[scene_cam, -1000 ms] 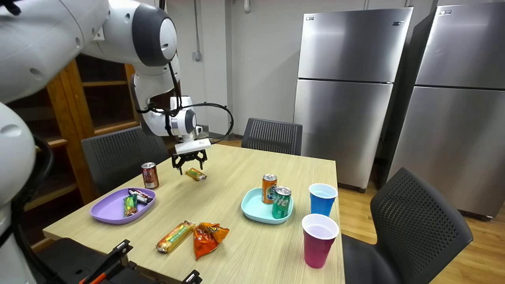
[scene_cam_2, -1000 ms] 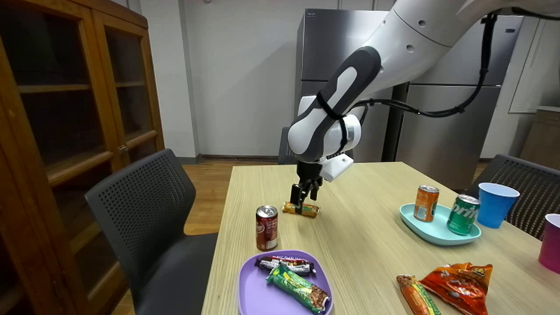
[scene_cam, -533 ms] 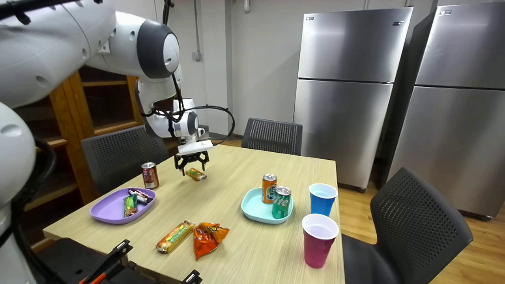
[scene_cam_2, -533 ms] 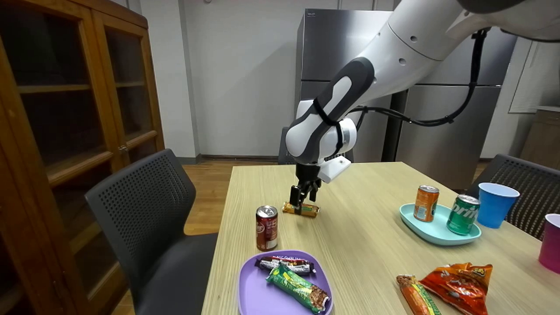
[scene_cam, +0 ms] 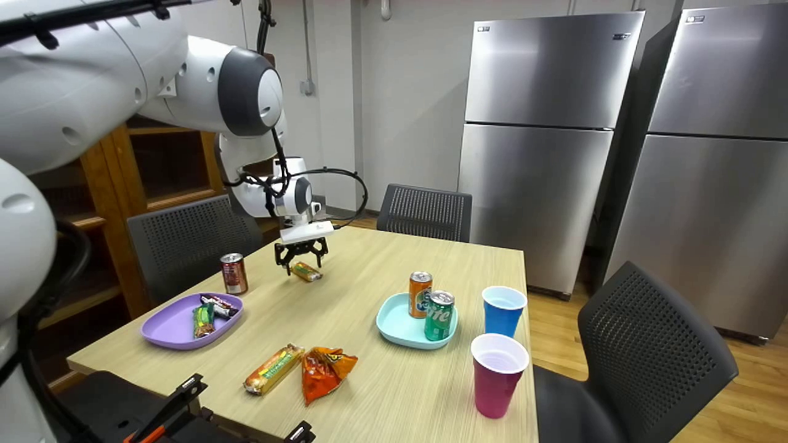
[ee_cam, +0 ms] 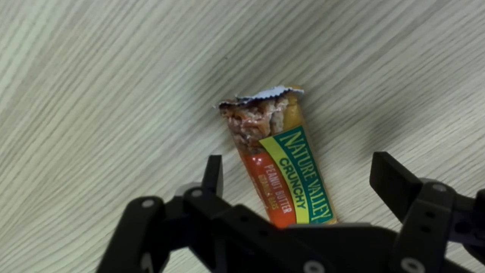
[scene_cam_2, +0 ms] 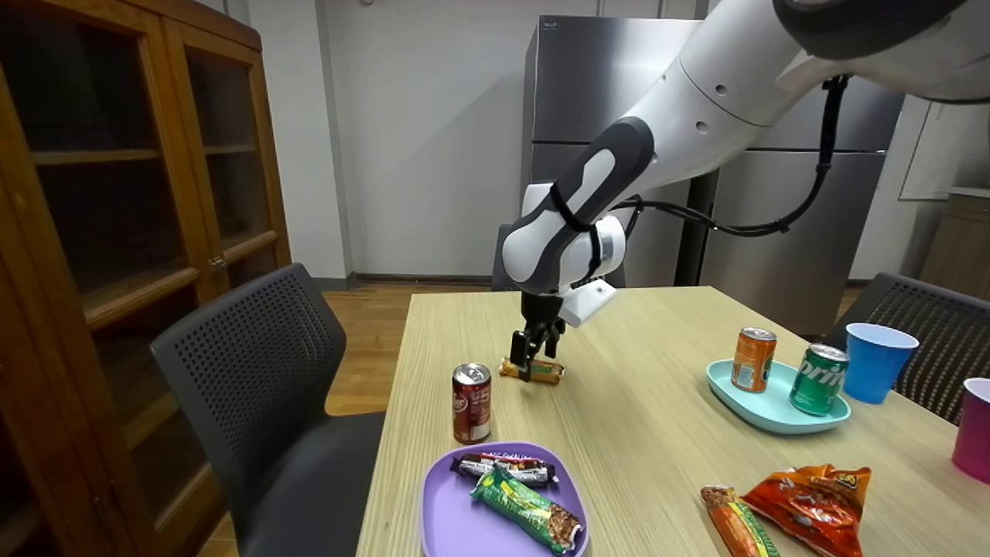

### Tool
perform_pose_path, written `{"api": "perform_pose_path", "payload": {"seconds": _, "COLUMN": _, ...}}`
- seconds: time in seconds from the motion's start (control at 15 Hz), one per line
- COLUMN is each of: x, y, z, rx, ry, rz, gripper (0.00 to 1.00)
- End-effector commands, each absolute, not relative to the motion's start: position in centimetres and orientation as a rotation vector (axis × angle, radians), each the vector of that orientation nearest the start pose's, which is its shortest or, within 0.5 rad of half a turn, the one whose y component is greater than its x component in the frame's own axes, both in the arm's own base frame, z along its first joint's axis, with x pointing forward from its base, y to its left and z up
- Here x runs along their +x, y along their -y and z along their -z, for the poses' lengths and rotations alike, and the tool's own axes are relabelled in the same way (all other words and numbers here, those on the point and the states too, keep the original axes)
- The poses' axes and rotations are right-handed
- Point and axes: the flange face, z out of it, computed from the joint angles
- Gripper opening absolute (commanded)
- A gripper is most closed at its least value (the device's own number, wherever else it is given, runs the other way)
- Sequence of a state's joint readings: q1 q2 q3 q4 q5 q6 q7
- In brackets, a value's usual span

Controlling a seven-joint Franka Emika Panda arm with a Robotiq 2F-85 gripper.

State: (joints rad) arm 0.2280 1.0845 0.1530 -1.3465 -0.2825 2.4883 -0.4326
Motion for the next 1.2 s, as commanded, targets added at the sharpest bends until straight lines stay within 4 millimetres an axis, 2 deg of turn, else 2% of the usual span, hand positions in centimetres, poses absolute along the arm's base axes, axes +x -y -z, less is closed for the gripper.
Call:
{"api": "perform_pose_path", "payload": {"seconds": 0.0, "x": 69.1, "y": -25.5, "z": -7.6, "rx": -2.824, "ry": 1.501, "rz": 0.104, "gripper": 1.0}}
{"api": "perform_pose_path", "payload": {"seconds": 0.07, "x": 69.1, "y": -25.5, "z": -7.6, "rx": -2.822, "ry": 1.505, "rz": 0.108, "gripper": 0.94}}
{"api": "perform_pose_path", "payload": {"seconds": 0.13, "x": 69.2, "y": -25.5, "z": -7.6, "rx": -2.823, "ry": 1.506, "rz": 0.113, "gripper": 0.74}}
{"api": "perform_pose_path", "payload": {"seconds": 0.6, "x": 69.2, "y": -25.5, "z": -7.7, "rx": -2.821, "ry": 1.516, "rz": 0.123, "gripper": 0.2}}
{"api": "perform_pose_path", "payload": {"seconds": 0.67, "x": 69.2, "y": -25.5, "z": -7.7, "rx": -2.822, "ry": 1.515, "rz": 0.124, "gripper": 0.16}}
{"api": "perform_pose_path", "payload": {"seconds": 0.93, "x": 69.2, "y": -25.5, "z": -8.1, "rx": -2.826, "ry": 1.515, "rz": 0.133, "gripper": 0.16}}
{"api": "perform_pose_path", "payload": {"seconds": 1.13, "x": 69.0, "y": -25.2, "z": -9.1, "rx": -2.831, "ry": 1.519, "rz": 0.161, "gripper": 0.16}}
